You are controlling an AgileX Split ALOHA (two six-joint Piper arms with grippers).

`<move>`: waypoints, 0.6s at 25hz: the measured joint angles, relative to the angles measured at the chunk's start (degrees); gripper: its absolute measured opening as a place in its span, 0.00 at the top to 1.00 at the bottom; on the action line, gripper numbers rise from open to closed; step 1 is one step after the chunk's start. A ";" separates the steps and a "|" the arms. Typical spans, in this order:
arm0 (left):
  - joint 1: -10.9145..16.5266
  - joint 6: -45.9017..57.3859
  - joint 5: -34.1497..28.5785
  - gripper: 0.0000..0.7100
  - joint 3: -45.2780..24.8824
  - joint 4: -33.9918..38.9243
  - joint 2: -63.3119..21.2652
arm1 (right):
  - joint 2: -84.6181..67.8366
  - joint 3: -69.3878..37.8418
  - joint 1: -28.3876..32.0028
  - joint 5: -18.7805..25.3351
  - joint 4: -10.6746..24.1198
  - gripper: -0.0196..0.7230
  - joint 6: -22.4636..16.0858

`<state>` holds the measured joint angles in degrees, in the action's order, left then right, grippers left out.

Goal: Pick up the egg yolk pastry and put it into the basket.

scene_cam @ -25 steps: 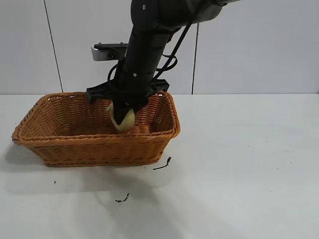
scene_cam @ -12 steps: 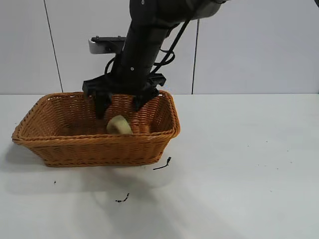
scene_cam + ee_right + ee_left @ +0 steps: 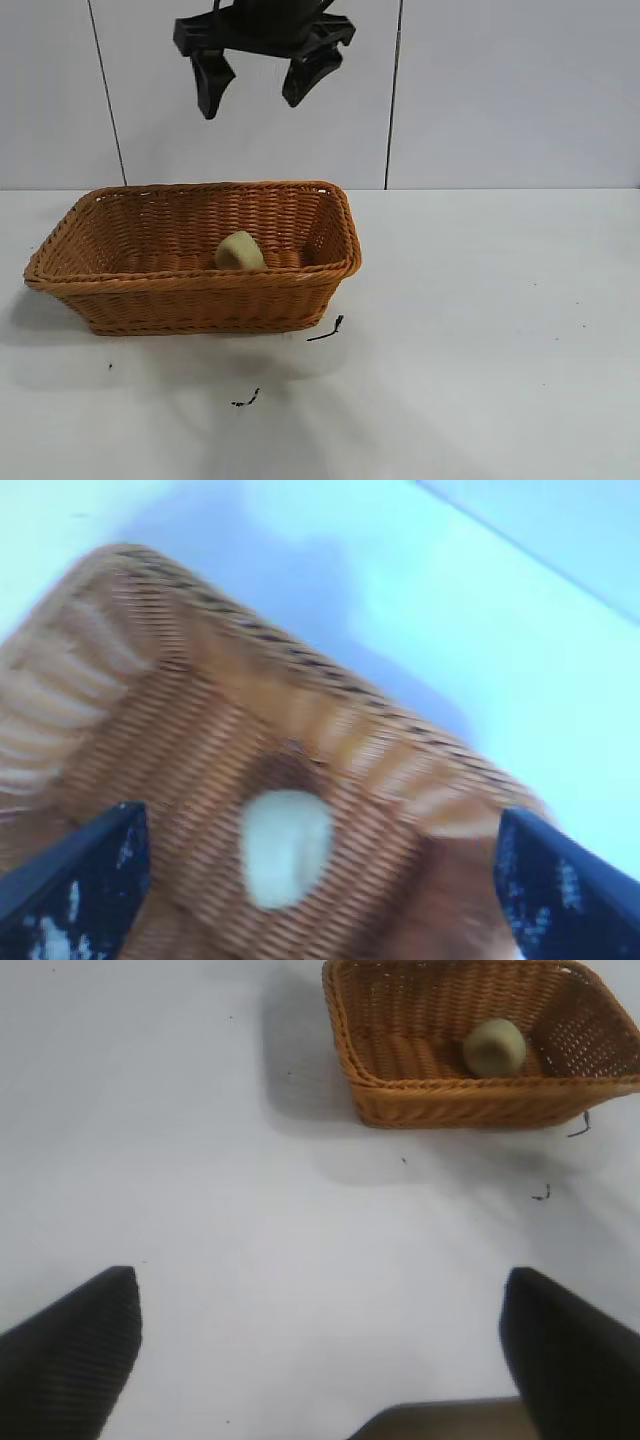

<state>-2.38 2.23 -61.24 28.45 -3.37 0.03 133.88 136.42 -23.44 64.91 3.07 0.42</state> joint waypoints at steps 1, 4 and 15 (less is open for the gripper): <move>0.00 0.00 0.00 0.02 0.00 0.00 0.00 | 0.00 0.05 1.55 0.14 0.00 0.11 0.16; 0.00 0.00 0.00 0.02 0.00 0.00 0.00 | 0.00 0.10 7.47 1.43 0.05 0.12 0.43; 0.00 0.00 0.00 0.02 0.00 0.00 0.00 | 0.00 0.10 21.35 4.42 -0.01 0.12 0.29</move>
<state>-2.38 2.23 -61.24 28.45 -3.37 0.03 133.88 136.53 -2.08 69.33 3.05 0.71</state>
